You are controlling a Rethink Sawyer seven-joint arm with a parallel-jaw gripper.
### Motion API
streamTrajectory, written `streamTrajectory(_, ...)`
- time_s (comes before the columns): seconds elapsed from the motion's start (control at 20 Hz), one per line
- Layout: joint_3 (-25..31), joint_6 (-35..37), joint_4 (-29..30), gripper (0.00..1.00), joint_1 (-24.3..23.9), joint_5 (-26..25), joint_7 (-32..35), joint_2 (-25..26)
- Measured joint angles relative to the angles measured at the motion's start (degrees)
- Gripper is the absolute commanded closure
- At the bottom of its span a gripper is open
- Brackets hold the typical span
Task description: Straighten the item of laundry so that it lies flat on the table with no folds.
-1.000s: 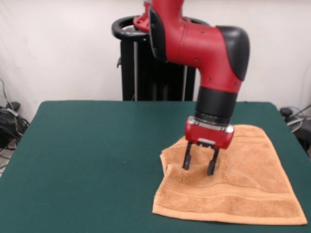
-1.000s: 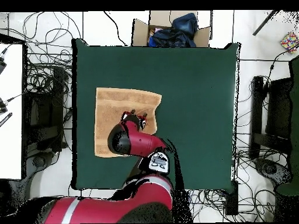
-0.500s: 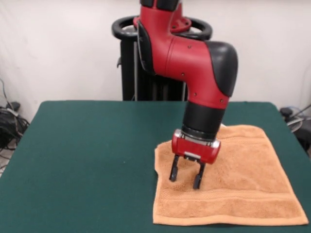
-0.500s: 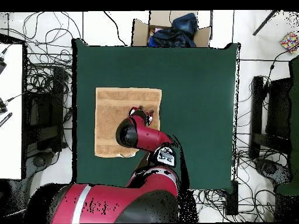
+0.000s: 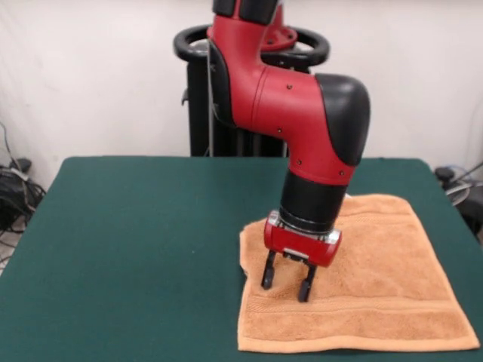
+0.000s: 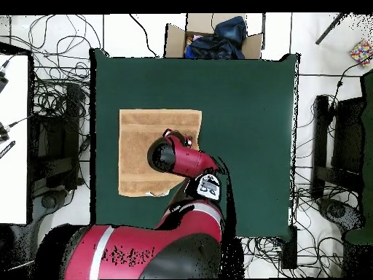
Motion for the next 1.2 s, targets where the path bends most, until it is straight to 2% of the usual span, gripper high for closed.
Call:
streamTrajectory(0.05,-0.3,0.7,-0.5,0.0,0.2,0.0,0.0,0.2)
streamTrajectory(0.1,-1.4,1.8,-1.8,1.0,1.2,0.0,0.0,0.7)
streamTrajectory(0.55,-2.5,2.4,-3.0,1.0,1.9,0.0,0.0,1.4)
streamTrajectory(0.95,-2.5,2.4,-3.0,1.0,-0.3,-1.6,0.0,1.3)
streamTrajectory(1.2,-6.3,1.7,-4.7,1.0,-0.3,-3.8,0.0,3.1)
